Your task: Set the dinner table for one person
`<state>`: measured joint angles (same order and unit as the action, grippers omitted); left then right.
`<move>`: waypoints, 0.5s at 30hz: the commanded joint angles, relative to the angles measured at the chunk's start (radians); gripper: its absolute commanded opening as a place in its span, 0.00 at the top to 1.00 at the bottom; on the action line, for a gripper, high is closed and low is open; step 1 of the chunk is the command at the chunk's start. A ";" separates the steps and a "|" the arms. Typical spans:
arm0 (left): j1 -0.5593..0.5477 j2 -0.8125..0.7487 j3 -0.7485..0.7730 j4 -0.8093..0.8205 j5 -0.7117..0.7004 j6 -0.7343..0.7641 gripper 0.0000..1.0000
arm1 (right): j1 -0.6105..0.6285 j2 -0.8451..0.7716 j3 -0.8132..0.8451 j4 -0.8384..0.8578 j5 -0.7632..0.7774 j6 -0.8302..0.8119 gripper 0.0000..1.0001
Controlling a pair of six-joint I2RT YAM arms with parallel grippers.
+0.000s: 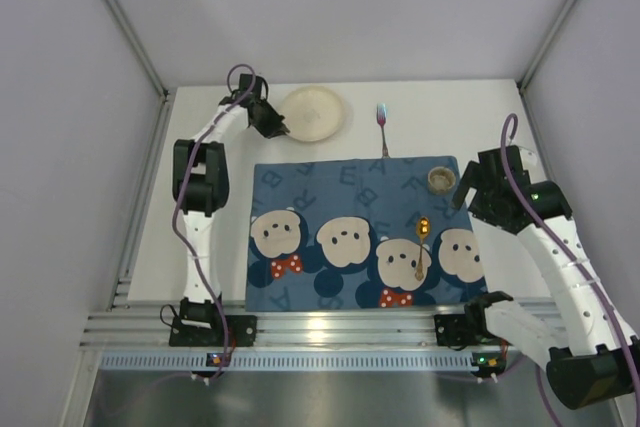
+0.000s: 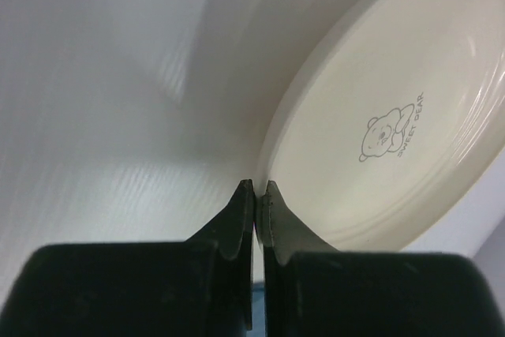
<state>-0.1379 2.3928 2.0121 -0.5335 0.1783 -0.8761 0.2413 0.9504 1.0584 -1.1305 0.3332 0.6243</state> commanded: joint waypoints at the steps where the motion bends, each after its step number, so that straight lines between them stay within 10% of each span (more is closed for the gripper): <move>1: 0.004 -0.193 -0.087 0.121 0.165 0.046 1.00 | 0.000 0.011 0.057 0.029 0.007 -0.037 0.00; 15: -0.244 -0.743 -0.740 -0.077 0.256 0.416 1.00 | 0.000 0.111 0.089 0.136 -0.065 -0.135 0.00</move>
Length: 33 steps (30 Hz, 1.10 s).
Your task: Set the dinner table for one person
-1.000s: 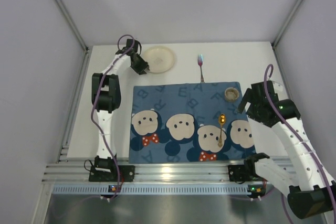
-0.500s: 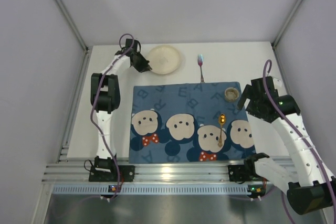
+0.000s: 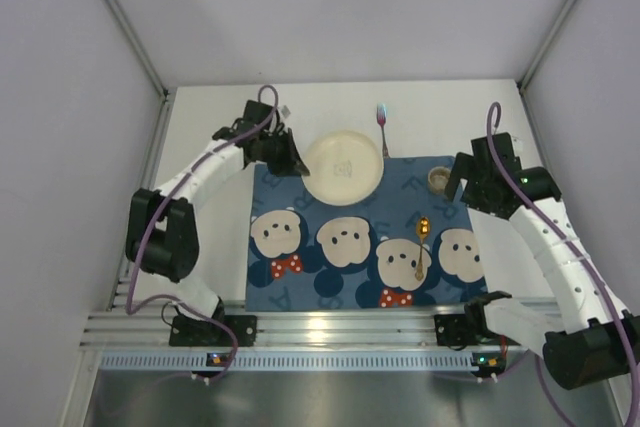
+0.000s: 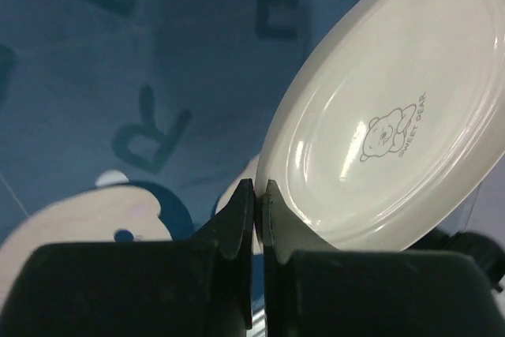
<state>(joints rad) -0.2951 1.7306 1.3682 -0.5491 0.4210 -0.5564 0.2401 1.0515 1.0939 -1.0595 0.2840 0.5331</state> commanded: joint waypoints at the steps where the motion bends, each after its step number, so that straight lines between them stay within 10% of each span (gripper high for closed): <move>1: -0.114 -0.101 -0.137 -0.057 -0.007 0.084 1.00 | 0.001 0.015 0.055 0.070 -0.025 -0.047 0.00; 10: -0.344 -0.224 -0.441 0.027 -0.140 -0.033 1.00 | 0.002 0.131 0.151 0.179 -0.130 -0.090 0.00; 26: -0.430 -0.164 -0.422 0.051 -0.315 -0.137 0.99 | 0.054 0.655 0.536 0.305 -0.253 -0.101 0.00; 33: -0.438 -0.276 -0.455 0.038 -0.355 -0.122 0.37 | 0.125 1.001 0.837 0.219 -0.210 -0.090 0.01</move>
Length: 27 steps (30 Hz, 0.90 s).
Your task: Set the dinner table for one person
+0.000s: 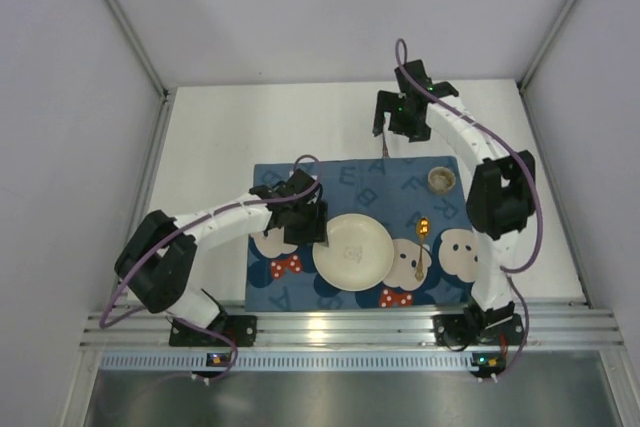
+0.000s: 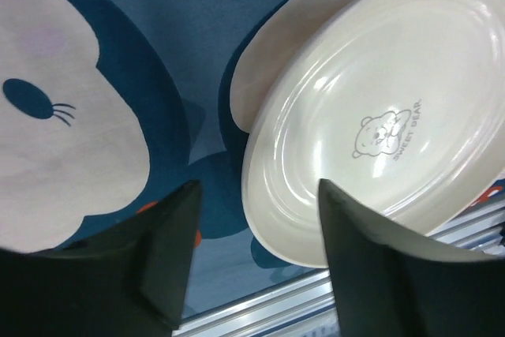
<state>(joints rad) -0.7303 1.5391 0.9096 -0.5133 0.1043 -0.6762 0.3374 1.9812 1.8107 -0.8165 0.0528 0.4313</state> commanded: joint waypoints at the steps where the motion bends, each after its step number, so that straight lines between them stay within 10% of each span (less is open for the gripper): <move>1: -0.003 -0.103 0.003 -0.002 -0.037 -0.002 0.31 | 0.028 0.102 0.193 -0.035 0.018 0.015 0.01; 10: -0.001 -0.201 0.054 -0.123 -0.084 0.012 0.33 | 0.029 0.441 0.613 -0.122 0.077 0.032 0.12; 27: 0.025 -0.146 0.103 -0.175 -0.181 0.109 0.36 | -0.014 0.614 0.642 -0.095 0.140 0.018 0.52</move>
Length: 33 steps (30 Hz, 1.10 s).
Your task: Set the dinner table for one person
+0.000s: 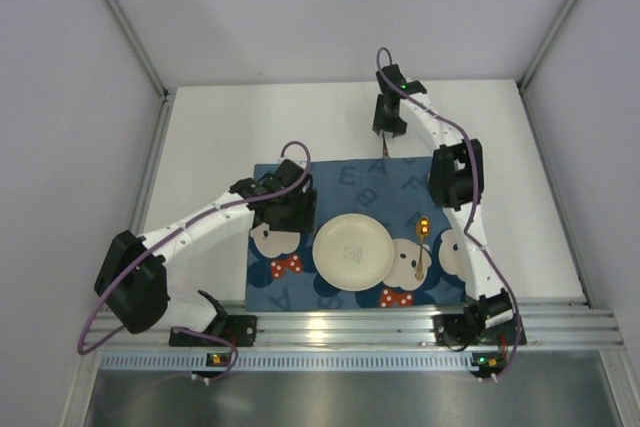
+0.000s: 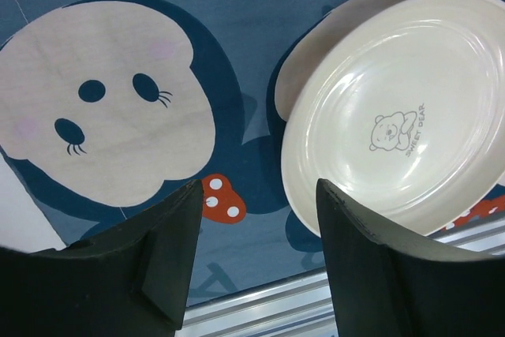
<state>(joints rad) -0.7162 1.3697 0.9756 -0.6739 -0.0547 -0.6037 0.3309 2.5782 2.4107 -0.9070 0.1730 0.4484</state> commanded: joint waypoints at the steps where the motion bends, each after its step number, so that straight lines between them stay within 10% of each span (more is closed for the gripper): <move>1: 0.014 0.035 0.041 -0.015 -0.023 0.041 0.36 | -0.010 0.025 0.042 -0.003 0.017 0.006 0.54; 19: 0.100 0.054 0.034 -0.029 -0.004 0.074 0.37 | 0.031 0.125 0.110 -0.038 0.132 -0.062 1.00; 33: 0.120 0.083 0.198 -0.013 0.039 0.120 0.39 | -0.007 -0.131 0.007 0.036 0.149 -0.067 1.00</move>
<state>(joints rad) -0.5980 1.4452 1.0836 -0.7189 -0.0380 -0.5159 0.3424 2.5885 2.4218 -0.8818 0.2955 0.3851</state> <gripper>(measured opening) 0.618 0.017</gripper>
